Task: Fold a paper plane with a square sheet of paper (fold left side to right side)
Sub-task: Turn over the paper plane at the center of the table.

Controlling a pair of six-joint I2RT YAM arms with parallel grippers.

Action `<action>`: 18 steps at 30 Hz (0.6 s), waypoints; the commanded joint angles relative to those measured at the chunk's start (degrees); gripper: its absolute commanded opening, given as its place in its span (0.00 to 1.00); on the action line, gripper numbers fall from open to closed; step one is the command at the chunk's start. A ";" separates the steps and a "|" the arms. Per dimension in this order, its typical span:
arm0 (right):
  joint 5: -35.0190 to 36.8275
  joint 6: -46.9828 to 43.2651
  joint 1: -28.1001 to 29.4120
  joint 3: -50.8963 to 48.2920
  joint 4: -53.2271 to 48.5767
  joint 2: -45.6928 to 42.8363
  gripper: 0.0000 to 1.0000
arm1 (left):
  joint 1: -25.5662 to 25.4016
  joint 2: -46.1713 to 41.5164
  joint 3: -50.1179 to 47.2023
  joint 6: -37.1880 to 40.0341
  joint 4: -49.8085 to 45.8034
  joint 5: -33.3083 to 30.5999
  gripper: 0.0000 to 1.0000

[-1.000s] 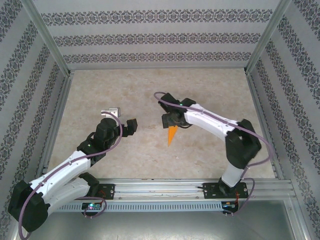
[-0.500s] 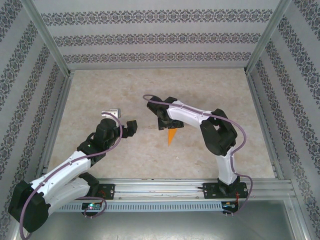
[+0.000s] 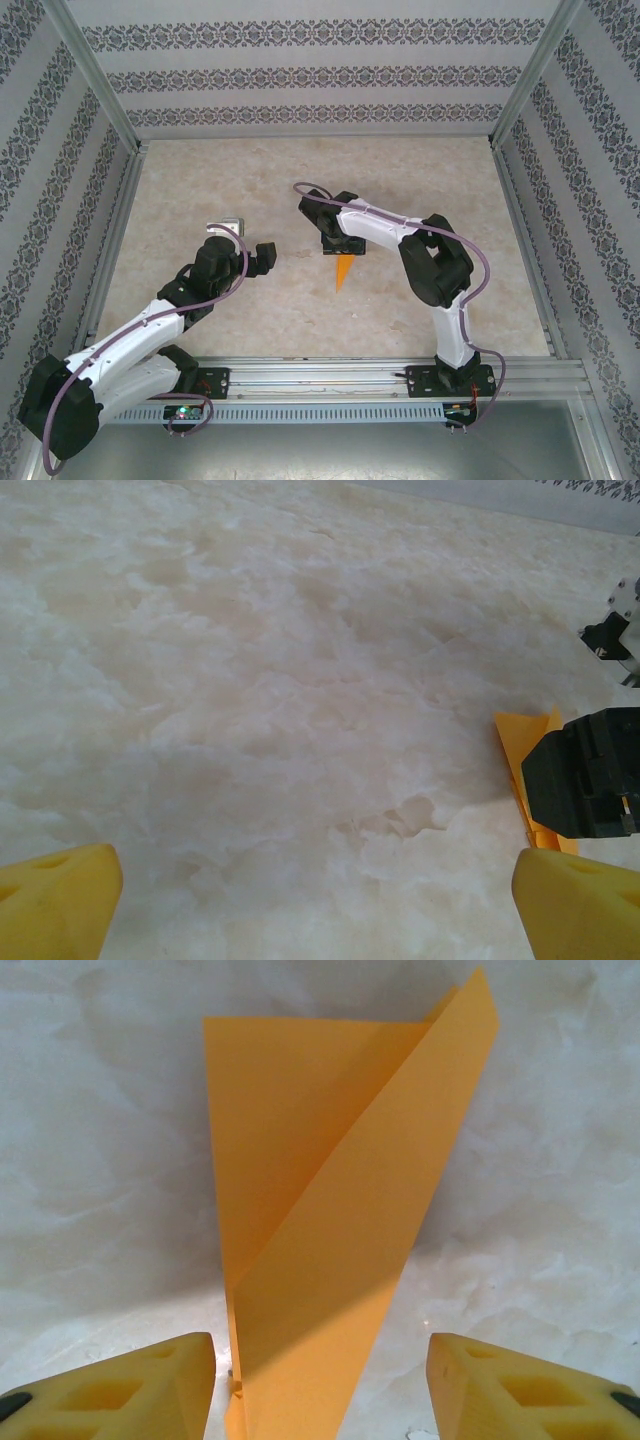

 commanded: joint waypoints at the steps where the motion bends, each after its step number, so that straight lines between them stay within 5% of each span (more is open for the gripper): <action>1: -0.27 1.03 -0.31 -0.77 -0.02 1.28 0.56 | 1.09 0.26 0.18 0.49 -0.26 0.48 1.00; 18: -0.34 1.49 -0.61 -2.09 0.01 1.78 0.36 | 1.45 0.43 1.02 0.71 -0.80 1.02 1.00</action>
